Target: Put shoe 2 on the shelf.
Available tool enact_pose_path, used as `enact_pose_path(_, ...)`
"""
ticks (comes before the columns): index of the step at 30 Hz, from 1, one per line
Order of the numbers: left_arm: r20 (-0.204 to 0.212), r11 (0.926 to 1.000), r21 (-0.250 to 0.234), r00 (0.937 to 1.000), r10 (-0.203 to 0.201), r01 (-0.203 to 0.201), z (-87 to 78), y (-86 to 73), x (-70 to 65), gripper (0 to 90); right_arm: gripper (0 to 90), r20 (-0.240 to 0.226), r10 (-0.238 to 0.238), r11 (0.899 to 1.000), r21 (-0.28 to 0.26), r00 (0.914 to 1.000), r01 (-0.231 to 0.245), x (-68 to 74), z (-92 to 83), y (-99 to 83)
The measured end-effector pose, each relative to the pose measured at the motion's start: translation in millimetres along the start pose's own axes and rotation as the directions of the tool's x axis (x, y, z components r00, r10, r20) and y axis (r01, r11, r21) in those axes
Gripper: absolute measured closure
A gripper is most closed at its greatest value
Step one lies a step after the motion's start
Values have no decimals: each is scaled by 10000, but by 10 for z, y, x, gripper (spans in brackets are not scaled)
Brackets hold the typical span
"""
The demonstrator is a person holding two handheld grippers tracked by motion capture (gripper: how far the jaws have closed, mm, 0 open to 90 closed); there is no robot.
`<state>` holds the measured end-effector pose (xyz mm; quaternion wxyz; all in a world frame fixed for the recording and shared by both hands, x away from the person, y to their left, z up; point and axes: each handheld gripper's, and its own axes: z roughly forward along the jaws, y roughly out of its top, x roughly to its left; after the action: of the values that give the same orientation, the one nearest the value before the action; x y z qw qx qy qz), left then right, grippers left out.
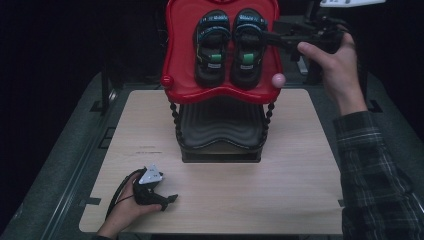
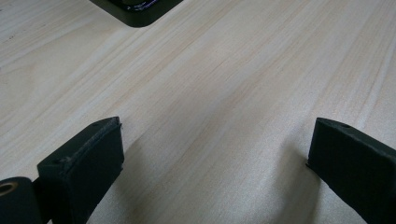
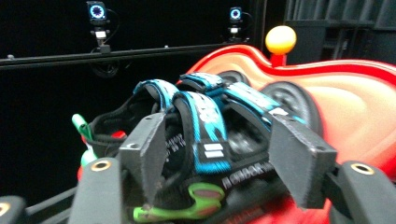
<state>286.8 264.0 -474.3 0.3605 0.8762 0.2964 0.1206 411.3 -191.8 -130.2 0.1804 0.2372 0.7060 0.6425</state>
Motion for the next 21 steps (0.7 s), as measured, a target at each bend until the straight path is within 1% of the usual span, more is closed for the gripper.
enact_pose_path(1, -1, 10000, -3, 10000, -3, 3, 0, 0, 0, 23, 311, 18, 88, 10000, -44, 10000, -88, -9, -99, -26)
enact_pose_path(2, -4, 10000, 0, 10000, 5, -5, 0, 0, 0, 23, 311, 18, 88, 10000, -44, 10000, -88, -9, -99, -26)
enact_pose_path(3, -6, 10000, 1, 10000, 6, -6, -1, -1, 0, 23, 299, 14, 91, 10000, -31, 10000, -91, -14, -147, -46)
enact_pose_path(4, -11, 10000, -3, 10000, 5, -5, -1, -1, -1, 23, 281, 56, 139, 9999, 13, 9999, -139, -8, -238, -96)
enact_pose_path(5, -10, 10000, -5, 10000, 5, -5, -1, -2, -1, 23, 281, 56, 139, 9999, 13, 9999, -139, -8, -238, -96)
enact_pose_path(7, -11, 10000, -5, 10000, 5, -5, -1, -2, -2, 23, 265, 100, 159, 9999, -4, 9998, -159, 3, -347, -174)
enact_pose_path(16, -8, 10000, 8, 10000, 14, -14, -3, -2, -2, 23, 238, 212, 300, 9990, 317, 9993, -307, 72, -635, -473)
enact_pose_path(19, -8, 10000, 9, 10000, 14, -14, -3, -2, -2, 23, 237, 332, 260, 9986, 452, 9991, -275, 97, -714, -599)
enact_pose_path(21, -5, 10000, 13, 10000, 8, -8, -4, -2, -2, 23, 236, 356, 326, 9978, 566, 9988, -346, 111, -758, -700)
